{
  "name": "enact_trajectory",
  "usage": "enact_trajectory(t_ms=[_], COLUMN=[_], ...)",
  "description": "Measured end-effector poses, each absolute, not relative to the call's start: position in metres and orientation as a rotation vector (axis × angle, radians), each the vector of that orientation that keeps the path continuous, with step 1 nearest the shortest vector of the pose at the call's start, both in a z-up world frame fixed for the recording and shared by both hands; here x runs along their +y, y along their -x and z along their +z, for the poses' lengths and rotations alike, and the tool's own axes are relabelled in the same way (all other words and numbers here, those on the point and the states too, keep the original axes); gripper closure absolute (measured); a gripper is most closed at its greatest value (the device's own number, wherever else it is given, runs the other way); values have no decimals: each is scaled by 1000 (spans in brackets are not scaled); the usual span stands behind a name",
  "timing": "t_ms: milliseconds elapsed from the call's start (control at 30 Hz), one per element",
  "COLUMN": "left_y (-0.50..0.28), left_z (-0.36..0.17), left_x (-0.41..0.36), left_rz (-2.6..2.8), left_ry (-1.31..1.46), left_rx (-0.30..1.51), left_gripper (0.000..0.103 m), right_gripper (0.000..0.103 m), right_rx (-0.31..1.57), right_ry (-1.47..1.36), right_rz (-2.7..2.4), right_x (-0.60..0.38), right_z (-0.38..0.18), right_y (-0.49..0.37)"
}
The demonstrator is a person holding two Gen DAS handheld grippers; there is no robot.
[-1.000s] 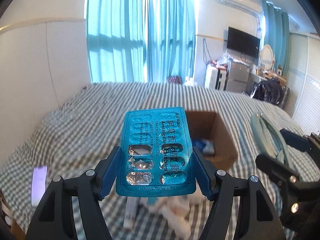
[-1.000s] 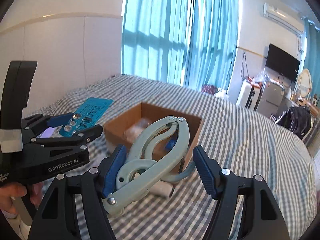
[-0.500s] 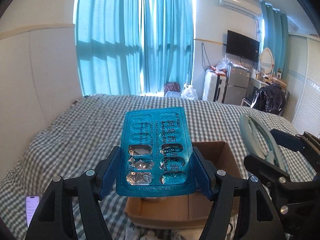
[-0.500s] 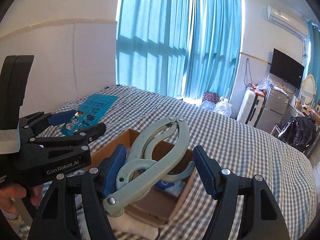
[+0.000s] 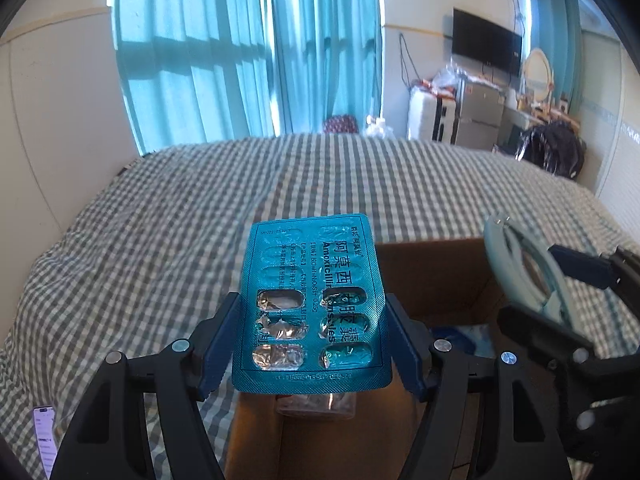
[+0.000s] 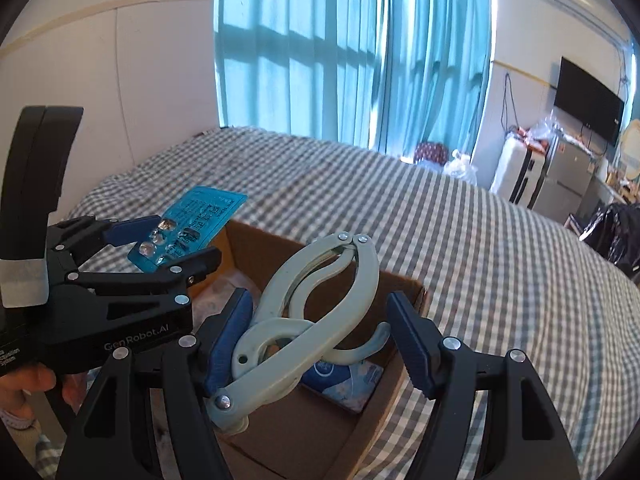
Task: Organize objects
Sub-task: 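Carry the blister pack and green clip into the box and open both tools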
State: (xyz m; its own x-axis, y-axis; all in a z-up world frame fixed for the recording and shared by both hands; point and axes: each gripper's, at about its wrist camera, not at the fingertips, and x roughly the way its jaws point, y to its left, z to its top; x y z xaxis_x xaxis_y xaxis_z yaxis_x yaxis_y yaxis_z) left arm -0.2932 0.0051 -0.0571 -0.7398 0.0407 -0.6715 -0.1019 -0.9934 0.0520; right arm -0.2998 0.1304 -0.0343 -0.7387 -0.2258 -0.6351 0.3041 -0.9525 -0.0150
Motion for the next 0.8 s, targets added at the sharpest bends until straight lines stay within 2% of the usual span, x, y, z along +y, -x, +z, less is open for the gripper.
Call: enact_trajectory(t_ms=[267, 300, 433, 567, 633, 800], left_y=[290, 288, 276, 254, 240, 199], left_z=[-60, -57, -40, -12, 1, 35], left_x=[11, 12, 13, 8, 5, -4], left_rz=[2834, 2837, 2874, 2894, 2912, 2961], left_ry=[1121, 1114, 1067, 997, 963, 880], left_rx=[147, 153, 176, 168, 156, 151], left_gripper=[31, 30, 14, 10, 3, 0], right_gripper=[33, 29, 18, 15, 15, 14], right_rx=[98, 96, 75, 106, 129, 155], right_ry=[-931, -920, -865, -810, -780, -742], right_rz=[-2698, -2708, -2742, -2777, -2795, -2827], right_x=[142, 143, 145, 147, 148, 149], right_z=[-28, -25, -1, 28, 44, 74], right_y=[297, 295, 279, 252, 237, 191])
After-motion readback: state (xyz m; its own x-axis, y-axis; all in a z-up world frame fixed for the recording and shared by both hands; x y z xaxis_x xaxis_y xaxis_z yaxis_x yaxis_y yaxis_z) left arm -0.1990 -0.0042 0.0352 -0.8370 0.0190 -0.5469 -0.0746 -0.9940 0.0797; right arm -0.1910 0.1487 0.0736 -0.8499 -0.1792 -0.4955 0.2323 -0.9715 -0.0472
